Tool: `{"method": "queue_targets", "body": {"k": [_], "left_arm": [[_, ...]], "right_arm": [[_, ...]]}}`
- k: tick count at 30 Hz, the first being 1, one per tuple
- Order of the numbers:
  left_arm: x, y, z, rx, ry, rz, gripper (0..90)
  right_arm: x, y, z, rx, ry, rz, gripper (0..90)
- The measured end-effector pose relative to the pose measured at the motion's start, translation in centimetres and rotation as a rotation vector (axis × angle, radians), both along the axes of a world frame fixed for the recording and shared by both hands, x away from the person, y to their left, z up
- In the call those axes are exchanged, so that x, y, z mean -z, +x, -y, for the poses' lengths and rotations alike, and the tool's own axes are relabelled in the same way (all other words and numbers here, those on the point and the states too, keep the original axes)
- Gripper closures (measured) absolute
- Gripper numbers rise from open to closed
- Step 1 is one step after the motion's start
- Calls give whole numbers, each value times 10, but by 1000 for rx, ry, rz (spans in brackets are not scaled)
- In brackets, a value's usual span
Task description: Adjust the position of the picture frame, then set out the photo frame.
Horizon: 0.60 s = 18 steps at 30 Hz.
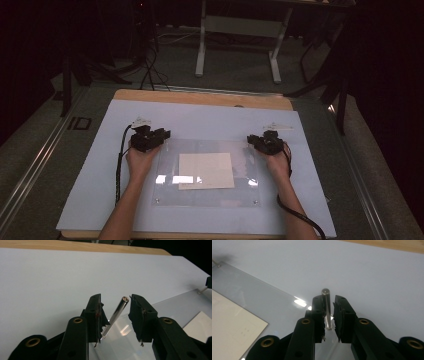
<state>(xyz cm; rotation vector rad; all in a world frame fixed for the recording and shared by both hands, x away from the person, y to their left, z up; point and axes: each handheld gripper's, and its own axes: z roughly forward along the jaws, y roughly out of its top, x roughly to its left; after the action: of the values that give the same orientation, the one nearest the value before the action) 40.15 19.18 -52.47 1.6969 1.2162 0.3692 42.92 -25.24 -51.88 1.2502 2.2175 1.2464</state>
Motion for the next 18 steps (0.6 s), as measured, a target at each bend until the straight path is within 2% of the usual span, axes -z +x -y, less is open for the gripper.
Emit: {"method": "queue_targets", "body": {"k": [7,11,16,18], "left_arm": [[-2,-4,2,23,30,28,581],[-1,-6,2,29,18,51,573],[-1,-8,1,21,29,63,576],[-2,-9,1,15,17,78,576]], "right_arm": [[-3,-7,5,-10,-6,31,789],[-3,-9,5,-20,-8,42,837],[-2,-10,4,-13,-7,52,843],[-2,-11,4,-10,-9,57,843]]}}
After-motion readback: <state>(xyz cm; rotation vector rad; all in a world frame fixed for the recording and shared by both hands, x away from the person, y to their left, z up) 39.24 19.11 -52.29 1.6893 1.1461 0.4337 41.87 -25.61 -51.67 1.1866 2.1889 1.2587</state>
